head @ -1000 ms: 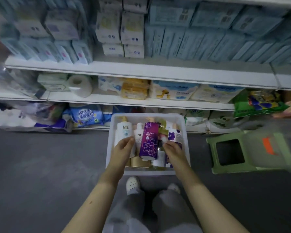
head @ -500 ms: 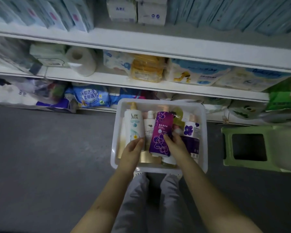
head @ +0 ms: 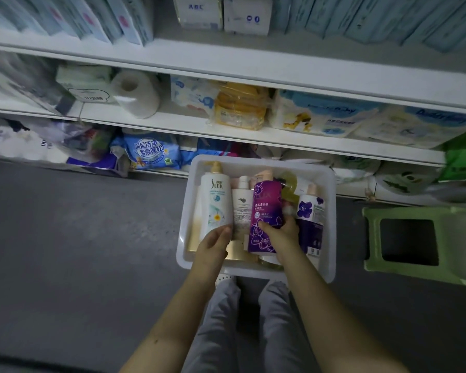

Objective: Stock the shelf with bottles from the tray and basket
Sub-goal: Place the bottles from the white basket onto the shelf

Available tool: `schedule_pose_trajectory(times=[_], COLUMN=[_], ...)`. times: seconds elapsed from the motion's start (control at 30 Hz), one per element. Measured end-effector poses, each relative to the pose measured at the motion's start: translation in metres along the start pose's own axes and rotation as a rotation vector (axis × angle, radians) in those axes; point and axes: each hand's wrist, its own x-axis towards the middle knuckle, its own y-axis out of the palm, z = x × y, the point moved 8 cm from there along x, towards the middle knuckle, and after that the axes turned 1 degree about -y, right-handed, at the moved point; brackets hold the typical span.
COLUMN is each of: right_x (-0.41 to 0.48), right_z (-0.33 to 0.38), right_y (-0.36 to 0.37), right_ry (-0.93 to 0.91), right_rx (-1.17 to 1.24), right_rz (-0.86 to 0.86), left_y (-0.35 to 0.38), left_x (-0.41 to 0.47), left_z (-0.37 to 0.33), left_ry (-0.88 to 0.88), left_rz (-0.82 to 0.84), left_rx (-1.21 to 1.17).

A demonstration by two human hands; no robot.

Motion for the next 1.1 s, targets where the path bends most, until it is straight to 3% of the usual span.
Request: schedule_pose_trajectory(times=[0.2,0.47,0.87,1.1], right_x=[-0.069,-0.178,-0.279,-0.3], right_z=[0.02,0.124,0.266,0.31], right_y=[-0.021,-0.054,-0.135,-0.171], right_ry=[0.081,-0.3,-0.718,-0.865], right_rx=[0.343,0.295,0.256,0.199], right_rz=[0.216,0.427,0.241,0.271], left_y=[0.007,0.07,0.117,0.144], left_x=[-0.014,-0.078,-0.202,-0.256], left_z=[-0.013,-0.119,-0.283,-0.326], left_ry=[0.013,0.205,0.662,0.841], left_rz=[0.005,0.283,0.459,0.478], left_rx=[-0.032,-0.11,-0.032,-0.037])
